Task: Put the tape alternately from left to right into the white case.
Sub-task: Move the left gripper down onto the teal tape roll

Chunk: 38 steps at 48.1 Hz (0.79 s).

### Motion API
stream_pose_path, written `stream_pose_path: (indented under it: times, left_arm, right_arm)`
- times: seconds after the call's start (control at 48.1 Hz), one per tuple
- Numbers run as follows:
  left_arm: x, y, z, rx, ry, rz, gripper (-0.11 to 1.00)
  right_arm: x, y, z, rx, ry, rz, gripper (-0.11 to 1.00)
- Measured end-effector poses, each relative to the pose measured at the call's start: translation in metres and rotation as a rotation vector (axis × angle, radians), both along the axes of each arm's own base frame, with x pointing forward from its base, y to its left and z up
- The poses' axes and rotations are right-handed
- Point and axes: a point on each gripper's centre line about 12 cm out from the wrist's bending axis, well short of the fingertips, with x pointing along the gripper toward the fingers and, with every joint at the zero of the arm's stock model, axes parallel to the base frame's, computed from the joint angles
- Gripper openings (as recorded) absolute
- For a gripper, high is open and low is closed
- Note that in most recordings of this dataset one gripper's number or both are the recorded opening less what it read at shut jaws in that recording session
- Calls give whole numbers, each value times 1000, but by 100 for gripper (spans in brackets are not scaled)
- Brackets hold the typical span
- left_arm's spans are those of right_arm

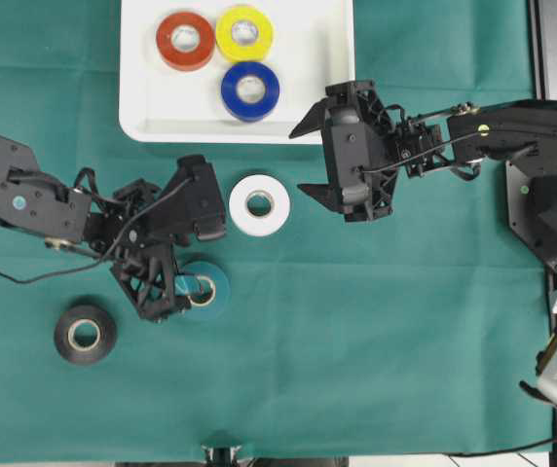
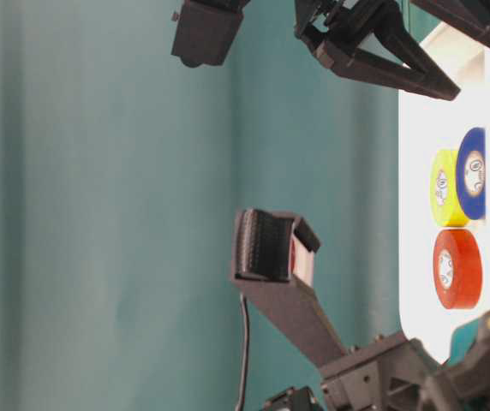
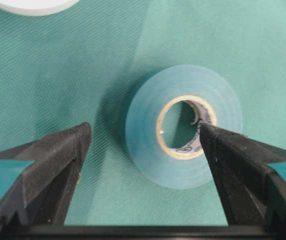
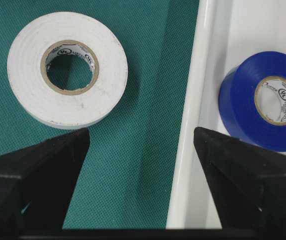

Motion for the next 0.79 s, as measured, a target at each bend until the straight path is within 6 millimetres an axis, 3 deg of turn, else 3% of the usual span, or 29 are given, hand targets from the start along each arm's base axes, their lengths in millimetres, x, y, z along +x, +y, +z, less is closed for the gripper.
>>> stream_pose_path:
  times: [0.354, 0.686, 0.791]
  left_arm:
    - [1, -1, -19, 11, 45, -6, 96]
    - [2, -2, -21, 13, 48, -7, 95]
    - [2, -2, -22, 15, 47, -10, 91]
  right_arm:
    - [0, 0, 0, 0, 0, 0, 82]
    - [0, 0, 0, 0, 1, -1, 82]
    - [0, 0, 0, 0, 0, 0, 82]
